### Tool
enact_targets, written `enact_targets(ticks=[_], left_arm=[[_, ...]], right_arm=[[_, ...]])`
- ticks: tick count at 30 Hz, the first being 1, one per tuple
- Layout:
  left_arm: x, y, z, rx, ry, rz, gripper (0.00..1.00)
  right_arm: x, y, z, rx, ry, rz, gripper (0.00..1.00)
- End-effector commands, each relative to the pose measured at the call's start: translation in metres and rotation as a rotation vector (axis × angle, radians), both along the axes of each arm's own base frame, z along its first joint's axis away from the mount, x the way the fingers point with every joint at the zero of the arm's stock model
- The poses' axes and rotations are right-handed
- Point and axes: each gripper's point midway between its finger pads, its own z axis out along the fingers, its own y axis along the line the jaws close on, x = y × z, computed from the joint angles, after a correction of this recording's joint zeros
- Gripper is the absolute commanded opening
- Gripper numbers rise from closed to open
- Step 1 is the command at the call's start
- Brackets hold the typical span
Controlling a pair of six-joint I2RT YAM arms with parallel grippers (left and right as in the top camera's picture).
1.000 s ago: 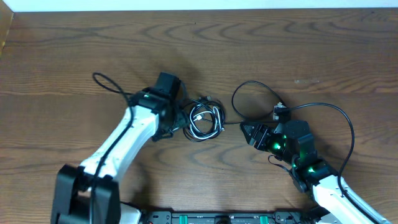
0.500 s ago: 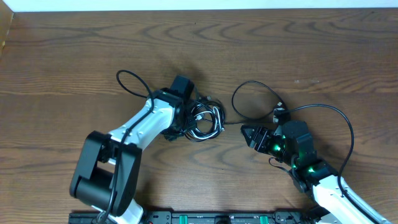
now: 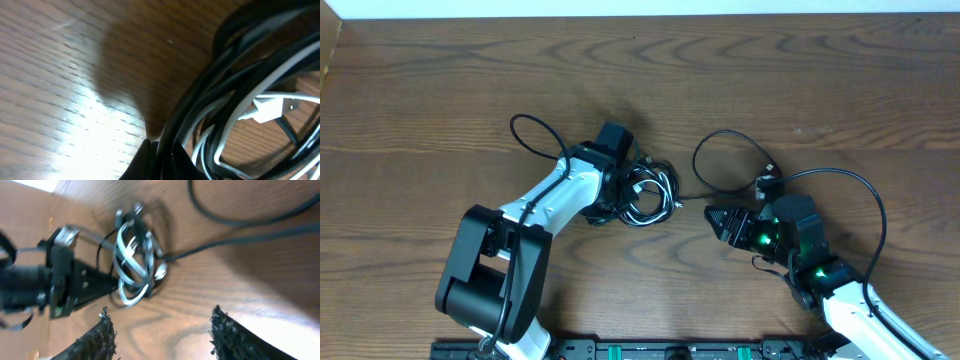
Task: Untangle cables
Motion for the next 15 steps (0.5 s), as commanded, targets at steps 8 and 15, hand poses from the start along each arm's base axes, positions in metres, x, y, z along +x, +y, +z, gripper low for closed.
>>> enact_targets(ticks=[8, 15], left_arm=[[0.012, -0.037, 0.041, -0.23, -0.105, -0.056, 0.07], [0.008, -0.051, 0.07, -0.338, -0.144, -0.094, 0.08]], right_arm=[[-0.021, 0.021, 0.007, 0.125, 0.09, 0.099, 0.55], [-0.006, 0.007, 0.001, 0.063, 0.062, -0.007, 0.55]])
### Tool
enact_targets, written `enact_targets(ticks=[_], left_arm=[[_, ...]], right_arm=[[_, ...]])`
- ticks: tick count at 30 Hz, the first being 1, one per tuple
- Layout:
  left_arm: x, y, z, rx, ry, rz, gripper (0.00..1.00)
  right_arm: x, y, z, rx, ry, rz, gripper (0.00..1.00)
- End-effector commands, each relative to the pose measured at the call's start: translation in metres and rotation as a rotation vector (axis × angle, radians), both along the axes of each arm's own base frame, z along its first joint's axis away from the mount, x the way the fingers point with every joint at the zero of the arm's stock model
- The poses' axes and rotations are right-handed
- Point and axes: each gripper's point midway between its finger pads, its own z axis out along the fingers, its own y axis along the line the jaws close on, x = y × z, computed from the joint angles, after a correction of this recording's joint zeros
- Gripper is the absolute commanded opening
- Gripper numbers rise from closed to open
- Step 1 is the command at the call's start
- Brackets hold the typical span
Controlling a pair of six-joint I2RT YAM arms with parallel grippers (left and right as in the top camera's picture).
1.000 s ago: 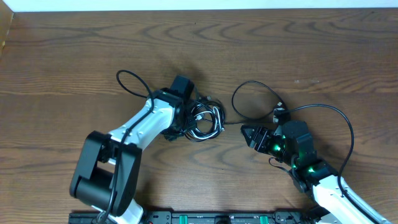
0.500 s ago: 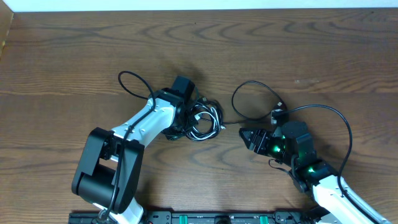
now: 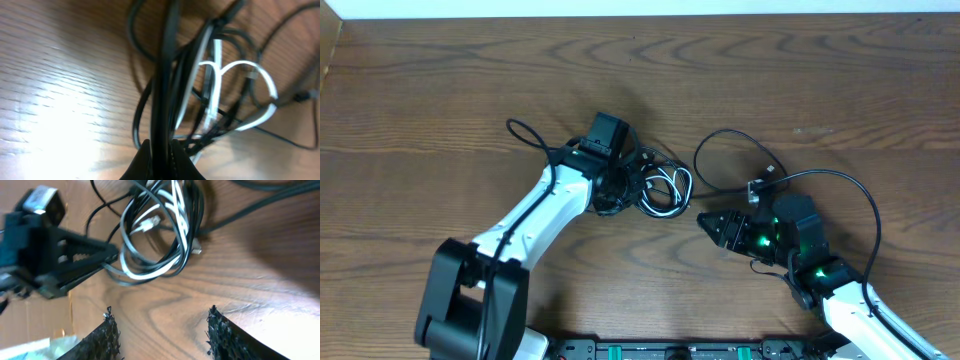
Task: Untangle cables
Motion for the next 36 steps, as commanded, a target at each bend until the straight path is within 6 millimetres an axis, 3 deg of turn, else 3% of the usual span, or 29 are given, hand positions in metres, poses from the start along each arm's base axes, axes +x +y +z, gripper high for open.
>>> enact_targets(ticks=[1, 7, 17, 26, 36], left_arm=[[-0.007, -0.013, 0.021, -0.096, -0.023, -0.058, 0.08], [-0.012, -0.028, 0.044, -0.198, -0.077, -0.157, 0.07], [-0.007, -0.049, 0.066, -0.303, -0.25, -0.387, 0.07], [-0.001, -0.082, 0.11, -0.536, -0.422, -0.532, 0.08], [-0.006, -0.086, 0.115, -0.584, -0.39, -0.525, 0.08]], right_arm=[[0.007, -0.007, -0.005, -0.026, 0.007, -0.068, 0.55], [0.006, -0.005, -0.004, -0.017, 0.01, -0.06, 0.5], [0.008, 0.012, 0.023, 0.082, -0.076, 0.019, 0.52], [0.012, 0.01, 0.025, 0.034, -0.16, 0.049, 0.52], [0.021, 0.004, 0.024, 0.001, -0.188, 0.002, 0.49]])
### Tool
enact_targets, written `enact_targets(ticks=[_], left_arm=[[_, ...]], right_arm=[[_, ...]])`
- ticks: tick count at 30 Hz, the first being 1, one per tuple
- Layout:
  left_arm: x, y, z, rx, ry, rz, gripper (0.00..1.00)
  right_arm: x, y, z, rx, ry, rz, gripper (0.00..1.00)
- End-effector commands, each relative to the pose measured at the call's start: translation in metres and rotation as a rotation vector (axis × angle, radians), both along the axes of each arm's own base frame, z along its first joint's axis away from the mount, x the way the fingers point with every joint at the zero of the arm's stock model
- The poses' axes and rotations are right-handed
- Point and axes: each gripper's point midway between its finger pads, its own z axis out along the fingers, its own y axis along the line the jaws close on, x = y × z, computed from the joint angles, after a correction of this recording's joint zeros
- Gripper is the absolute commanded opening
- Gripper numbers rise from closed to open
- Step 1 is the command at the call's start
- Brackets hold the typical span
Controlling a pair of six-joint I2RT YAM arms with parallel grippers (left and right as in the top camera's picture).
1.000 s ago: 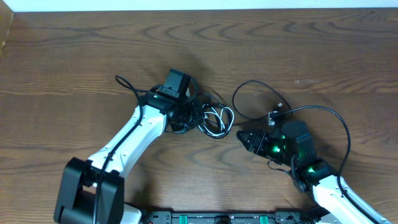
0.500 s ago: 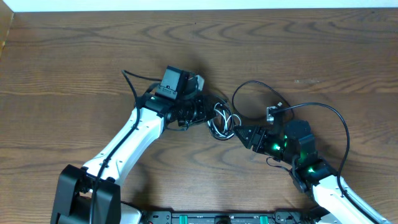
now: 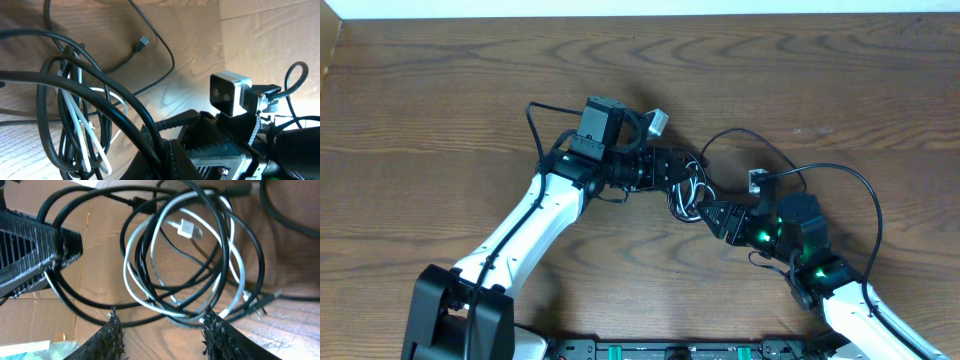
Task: Untangle cables
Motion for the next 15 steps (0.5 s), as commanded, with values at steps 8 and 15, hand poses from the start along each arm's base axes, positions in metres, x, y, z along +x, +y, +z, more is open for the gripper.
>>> enact_targets(ticks=[8, 15], left_arm=[[-0.004, -0.003, 0.013, -0.055, 0.065, 0.019, 0.08], [-0.003, -0.004, 0.014, -0.062, 0.093, 0.038, 0.08]], right_arm=[[0.011, 0.015, -0.004, -0.042, -0.098, 0.007, 0.51], [0.011, 0.03, -0.008, -0.043, -0.122, 0.033, 0.53]])
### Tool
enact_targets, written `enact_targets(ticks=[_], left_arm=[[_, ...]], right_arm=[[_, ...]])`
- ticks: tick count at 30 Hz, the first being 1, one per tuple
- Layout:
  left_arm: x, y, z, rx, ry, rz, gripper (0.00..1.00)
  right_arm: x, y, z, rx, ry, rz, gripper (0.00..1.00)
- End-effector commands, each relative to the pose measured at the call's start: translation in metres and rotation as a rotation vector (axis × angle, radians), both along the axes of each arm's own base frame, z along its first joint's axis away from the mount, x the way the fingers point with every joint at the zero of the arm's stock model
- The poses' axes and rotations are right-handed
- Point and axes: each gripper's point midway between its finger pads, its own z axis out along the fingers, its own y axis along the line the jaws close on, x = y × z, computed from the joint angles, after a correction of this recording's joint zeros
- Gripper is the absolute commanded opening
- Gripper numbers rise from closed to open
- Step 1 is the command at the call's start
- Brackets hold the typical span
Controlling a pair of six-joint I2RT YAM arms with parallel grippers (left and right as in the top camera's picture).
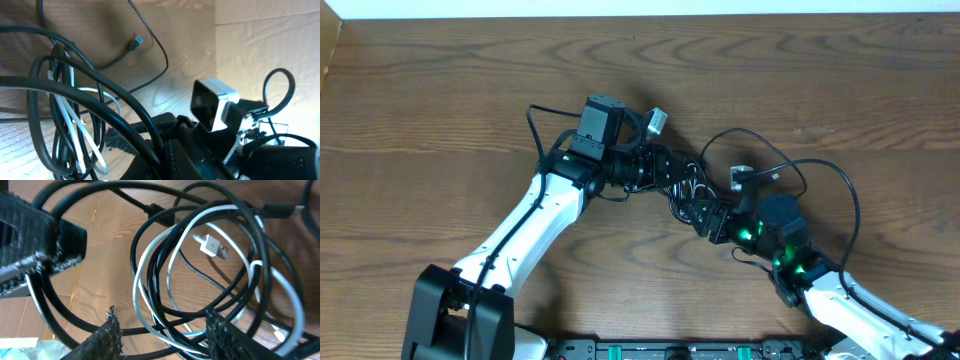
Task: Untangle cables
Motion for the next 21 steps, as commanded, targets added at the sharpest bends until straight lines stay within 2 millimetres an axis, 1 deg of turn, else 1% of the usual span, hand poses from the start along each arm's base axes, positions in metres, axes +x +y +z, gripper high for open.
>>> enact_targets(ticks=[1, 4, 7, 9, 15, 21], left_arm=[[-0.003, -0.001, 0.01, -0.032, 0.022, 0.006, 0.08], [-0.004, -0.003, 0.013, -0.047, 0.021, -0.004, 0.08], [-0.008, -0.007, 0.021, -0.093, 0.013, -0.042, 0.08], [-0.009, -0.009, 0.025, -0.114, 0.011, -0.058, 0.08], [-0.01, -0.009, 0.027, -0.123, 0.032, -0.055, 0.08], [-0.01, -0.009, 0.027, -0.124, 0.045, -0.049, 0.08]], right_arm=[[0.003, 0.0, -0.007, -0.039, -0.014, -0.023, 0.53], [0.007, -0.002, -0.013, -0.055, -0.009, -0.043, 0.51], [0.01, -0.001, -0.014, -0.052, -0.017, -0.047, 0.47], [0.012, 0.001, -0.013, -0.045, -0.028, -0.047, 0.47], [0.017, 0.002, -0.007, -0.027, -0.062, -0.056, 0.41], [0.02, 0.004, 0.0, -0.009, -0.091, -0.06, 0.45]])
